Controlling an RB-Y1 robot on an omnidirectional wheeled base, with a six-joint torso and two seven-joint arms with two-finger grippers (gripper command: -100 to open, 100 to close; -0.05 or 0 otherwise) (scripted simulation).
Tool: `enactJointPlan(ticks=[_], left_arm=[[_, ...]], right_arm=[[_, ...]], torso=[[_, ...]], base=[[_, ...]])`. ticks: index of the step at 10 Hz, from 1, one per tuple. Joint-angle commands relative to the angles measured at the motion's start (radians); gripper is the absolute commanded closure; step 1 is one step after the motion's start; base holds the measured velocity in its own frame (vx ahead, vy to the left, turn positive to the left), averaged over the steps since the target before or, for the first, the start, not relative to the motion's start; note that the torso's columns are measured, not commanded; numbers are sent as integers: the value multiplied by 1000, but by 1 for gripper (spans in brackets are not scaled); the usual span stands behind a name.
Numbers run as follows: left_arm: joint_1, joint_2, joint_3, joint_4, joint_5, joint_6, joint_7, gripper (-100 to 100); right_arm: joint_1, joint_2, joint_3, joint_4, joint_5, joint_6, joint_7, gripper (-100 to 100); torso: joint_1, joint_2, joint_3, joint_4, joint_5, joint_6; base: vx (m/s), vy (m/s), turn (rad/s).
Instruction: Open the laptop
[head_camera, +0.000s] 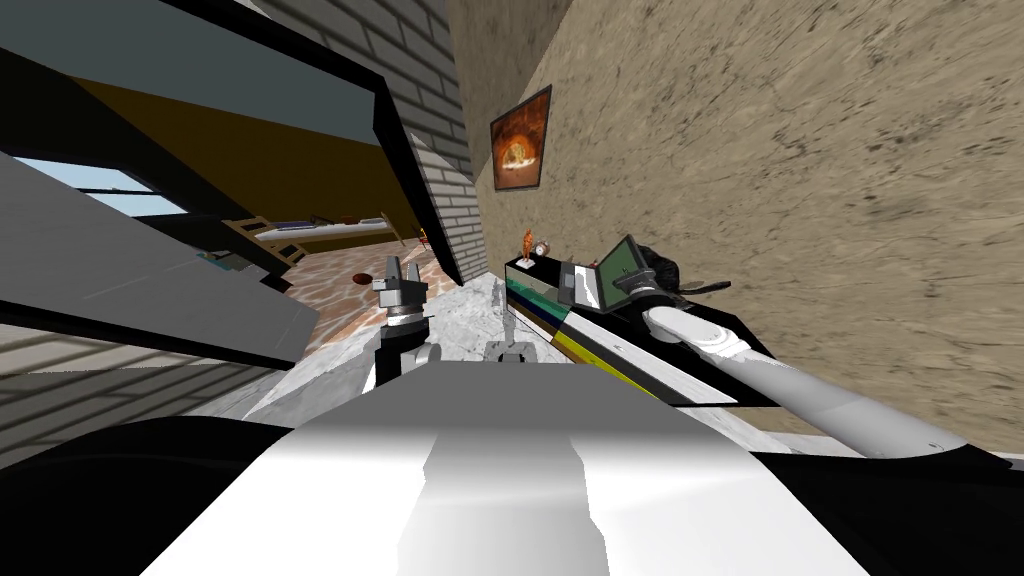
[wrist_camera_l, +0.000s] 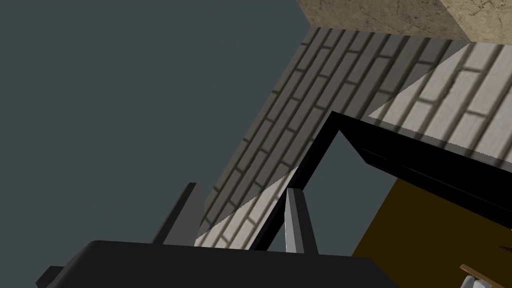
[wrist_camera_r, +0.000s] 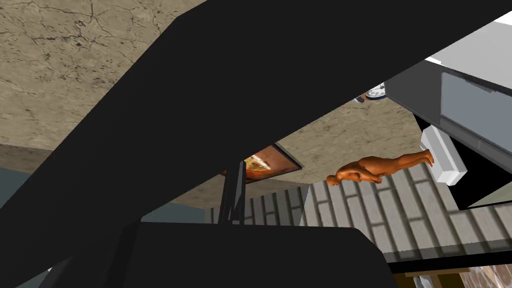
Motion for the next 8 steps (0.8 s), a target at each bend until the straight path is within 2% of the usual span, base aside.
enactJointPlan(ticks=[1,5,6,8], left_arm=[[0,0,0,0,0,0,0,0],[0,0,0,0,0,0,0,0],[0,0,0,0,0,0,0,0],[0,0,0,0,0,0,0,0]], right_arm=[[34,-18,19,-25,7,51,76,100],[87,-47,50,-65,19,132,192,100],[87,-47,50,-65,19,132,200,100],[113,-62,66,-85,25,172,259,100]], torso=[[0,0,0,0,0,0],[-4,4,2,1,-1,0],[-5,4,2,1,-1,0],[-5,6,4,2,-2,0]], base=[[81,87,-2],[86,100,0],[52,50,-2],[44,50,0]])
